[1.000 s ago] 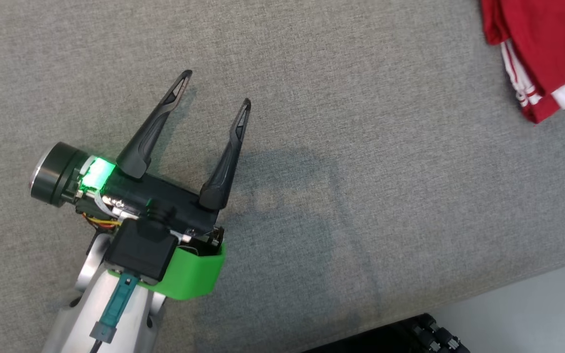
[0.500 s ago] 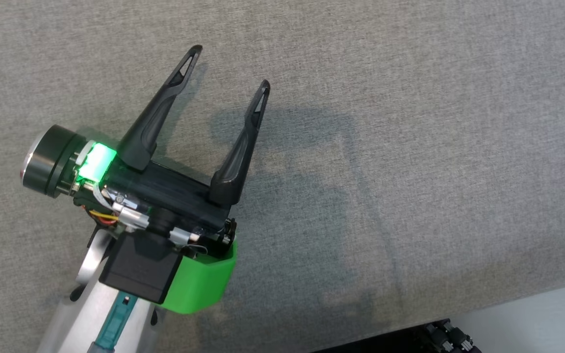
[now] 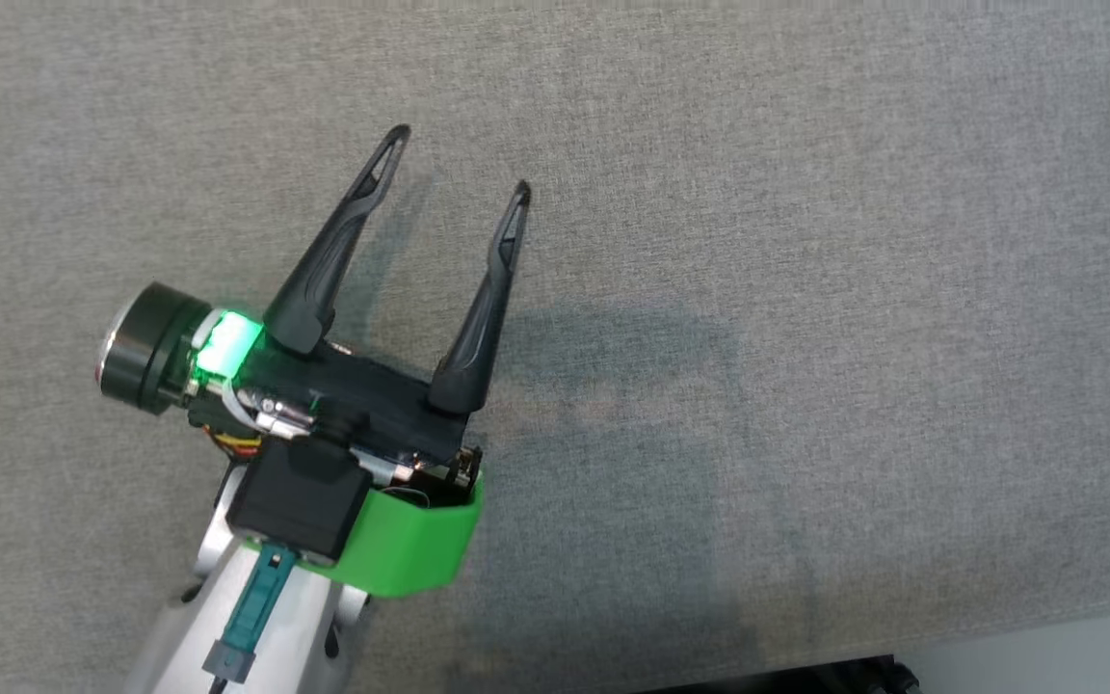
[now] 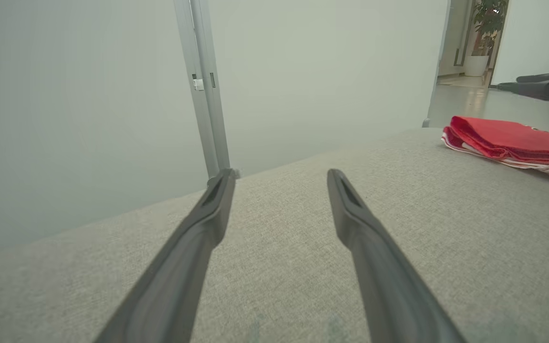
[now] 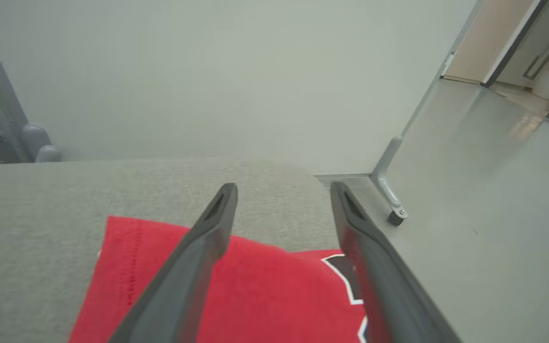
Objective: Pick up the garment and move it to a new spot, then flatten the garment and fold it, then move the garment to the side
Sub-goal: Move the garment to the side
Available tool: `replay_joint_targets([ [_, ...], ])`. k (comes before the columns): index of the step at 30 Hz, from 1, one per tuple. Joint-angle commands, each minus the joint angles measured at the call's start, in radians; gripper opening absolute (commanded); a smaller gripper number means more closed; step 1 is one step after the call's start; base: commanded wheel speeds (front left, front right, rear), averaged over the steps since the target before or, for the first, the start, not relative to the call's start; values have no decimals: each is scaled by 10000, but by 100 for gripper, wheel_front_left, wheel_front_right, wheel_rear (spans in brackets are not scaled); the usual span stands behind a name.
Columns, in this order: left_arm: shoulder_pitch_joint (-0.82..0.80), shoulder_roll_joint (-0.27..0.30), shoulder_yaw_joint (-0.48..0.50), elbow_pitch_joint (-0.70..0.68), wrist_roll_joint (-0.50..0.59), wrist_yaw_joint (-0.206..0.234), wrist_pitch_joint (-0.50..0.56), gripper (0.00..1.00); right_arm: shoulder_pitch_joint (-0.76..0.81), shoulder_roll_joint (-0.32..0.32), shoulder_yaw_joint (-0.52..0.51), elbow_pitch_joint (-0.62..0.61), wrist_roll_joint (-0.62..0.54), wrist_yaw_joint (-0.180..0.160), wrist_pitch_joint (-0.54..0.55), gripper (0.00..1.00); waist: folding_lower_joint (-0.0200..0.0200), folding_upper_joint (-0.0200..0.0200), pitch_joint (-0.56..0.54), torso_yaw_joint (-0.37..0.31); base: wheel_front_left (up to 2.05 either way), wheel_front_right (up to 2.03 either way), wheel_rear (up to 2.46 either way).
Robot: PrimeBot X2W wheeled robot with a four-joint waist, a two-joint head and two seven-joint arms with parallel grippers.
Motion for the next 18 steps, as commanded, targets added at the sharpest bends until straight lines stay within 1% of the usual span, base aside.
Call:
replay_joint_targets([
  [1, 319, -67, 70, 194, -182, 111, -23, 100, 584, 504, -191, -518, -429, -12, -35, 100, -1, 0, -969, 438, 0, 0, 0],
  [3, 575, -222, 174, 437, -436, 170, -23, 100, 1237, 1256, -366, -1325, -986, -14, -35, 100, -1, 0, -1450, 576, 0, 0, 0],
  [4, 575, -222, 174, 437, -436, 170, -23, 100, 1237, 1256, -366, -1325, -986, -14, -35, 100, -1, 0, -1450, 576, 0, 0, 0],
  [5, 874, -348, 380, 639, -683, 219, -23, 100, 1896, 1976, -292, -2011, -1477, -12, -35, 100, -1, 0, -1916, 685, 0, 0, 0],
  [6, 1028, -396, 486, 760, -772, 217, -23, 100, 2214, 2339, -120, -2299, -1636, -9, -33, 100, -1, 0, -2149, 728, 0, 0, 0],
  [7, 1028, -396, 486, 760, -772, 217, -23, 100, 2214, 2339, -120, -2299, -1636, -9, -33, 100, -1, 0, -2149, 728, 0, 0, 0],
  [9, 1355, -529, 733, 955, -983, 252, -23, 100, 2763, 2843, 152, -2778, -2014, -12, -35, 100, -1, 0, -2590, 815, 0, 0, 0],
  [13, 1971, -732, 1198, 1352, -1200, 136, -23, 100, 3647, 3722, 806, -3310, -2251, -12, -35, 100, -1, 0, -3428, 969, 0, 0, 0],
  [18, 2698, -988, 1911, 1878, -1544, 76, -24, 100, 4405, 4464, 1303, -3839, -2535, -12, -35, 100, -1, 0, -4379, 1090, 0, 0, 0],
])
